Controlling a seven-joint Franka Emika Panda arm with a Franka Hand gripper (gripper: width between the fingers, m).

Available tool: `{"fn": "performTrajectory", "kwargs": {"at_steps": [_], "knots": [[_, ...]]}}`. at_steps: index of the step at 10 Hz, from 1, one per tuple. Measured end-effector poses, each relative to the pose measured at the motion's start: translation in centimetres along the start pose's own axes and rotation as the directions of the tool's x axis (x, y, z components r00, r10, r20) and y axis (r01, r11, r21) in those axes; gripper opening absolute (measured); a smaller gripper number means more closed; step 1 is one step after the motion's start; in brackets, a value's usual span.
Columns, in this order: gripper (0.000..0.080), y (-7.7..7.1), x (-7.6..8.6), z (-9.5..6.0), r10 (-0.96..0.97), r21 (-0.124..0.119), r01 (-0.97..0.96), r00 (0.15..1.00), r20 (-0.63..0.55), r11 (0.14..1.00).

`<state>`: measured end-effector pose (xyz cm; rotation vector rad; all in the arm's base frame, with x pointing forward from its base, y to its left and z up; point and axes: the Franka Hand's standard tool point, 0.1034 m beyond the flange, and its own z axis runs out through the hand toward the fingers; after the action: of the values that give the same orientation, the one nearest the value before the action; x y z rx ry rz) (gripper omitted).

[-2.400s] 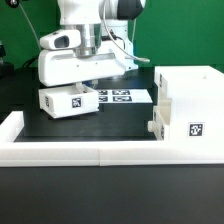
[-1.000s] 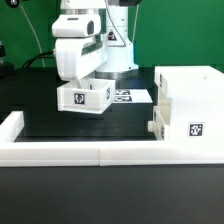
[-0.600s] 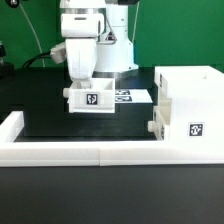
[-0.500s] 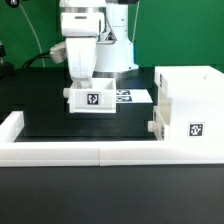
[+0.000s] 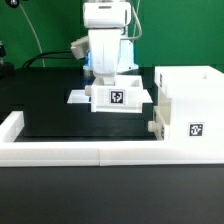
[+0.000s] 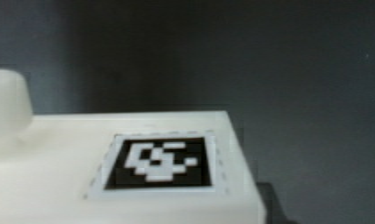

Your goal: Assemble drawer

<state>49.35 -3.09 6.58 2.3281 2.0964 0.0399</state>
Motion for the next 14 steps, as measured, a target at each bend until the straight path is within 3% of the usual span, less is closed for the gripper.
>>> {"fn": "performTrajectory", "kwargs": {"at_steps": [4,6,9,14], "knots": [[0.0044,-0.2,-0.4,0.2,0.007,0.006,-0.007,1.0,0.001,1.0],[0.0044,0.5,-0.1,0.3,-0.014,0.025,0.014,1.0,0.003,1.0],[0.0044,2.5,1.5,0.4,-0.029,0.015,0.029,1.0,-0.005,0.999],[0.0044,2.6,1.7,0.5,-0.036,0.012,0.036,0.999,-0.007,0.999]]}}
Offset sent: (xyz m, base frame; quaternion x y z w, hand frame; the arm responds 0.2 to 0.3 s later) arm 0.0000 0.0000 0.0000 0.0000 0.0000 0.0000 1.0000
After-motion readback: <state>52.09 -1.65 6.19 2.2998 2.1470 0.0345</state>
